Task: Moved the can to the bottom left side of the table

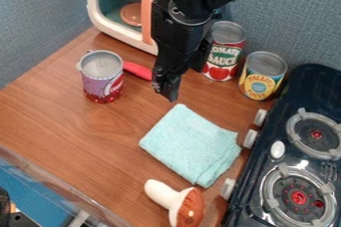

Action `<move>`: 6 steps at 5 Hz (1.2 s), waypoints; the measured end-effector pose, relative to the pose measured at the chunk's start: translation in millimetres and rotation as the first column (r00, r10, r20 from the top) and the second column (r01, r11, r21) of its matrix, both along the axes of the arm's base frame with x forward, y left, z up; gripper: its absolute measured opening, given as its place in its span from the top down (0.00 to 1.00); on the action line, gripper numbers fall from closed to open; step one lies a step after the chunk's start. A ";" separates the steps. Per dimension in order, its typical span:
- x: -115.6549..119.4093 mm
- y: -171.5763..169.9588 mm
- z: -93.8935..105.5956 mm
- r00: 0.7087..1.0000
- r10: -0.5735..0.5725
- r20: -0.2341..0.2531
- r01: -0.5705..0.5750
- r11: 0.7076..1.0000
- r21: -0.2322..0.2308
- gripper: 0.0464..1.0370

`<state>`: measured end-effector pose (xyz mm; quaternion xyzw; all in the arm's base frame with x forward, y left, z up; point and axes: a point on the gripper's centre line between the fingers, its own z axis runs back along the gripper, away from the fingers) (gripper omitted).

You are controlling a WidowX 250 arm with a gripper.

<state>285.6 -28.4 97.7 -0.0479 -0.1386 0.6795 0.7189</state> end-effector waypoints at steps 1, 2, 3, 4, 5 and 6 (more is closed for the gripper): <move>-1.9 0.0 -7.6 1.000 0.004 -0.030 -0.004 1.000 0.000 0.04; 4.4 21.1 -19.9 0.989 0.113 -0.092 -0.117 0.992 -0.043 0.04; 15.8 43.2 -37.3 0.962 0.220 -0.163 -0.233 0.970 -0.066 0.04; 30.2 54.2 -57.6 0.928 0.319 -0.195 -0.332 0.943 -0.036 0.04; 41.0 65.7 -79.7 0.875 0.432 -0.218 -0.446 0.895 -0.019 0.04; 43.5 79.5 -89.0 0.814 0.546 -0.197 -0.560 0.829 -0.017 0.04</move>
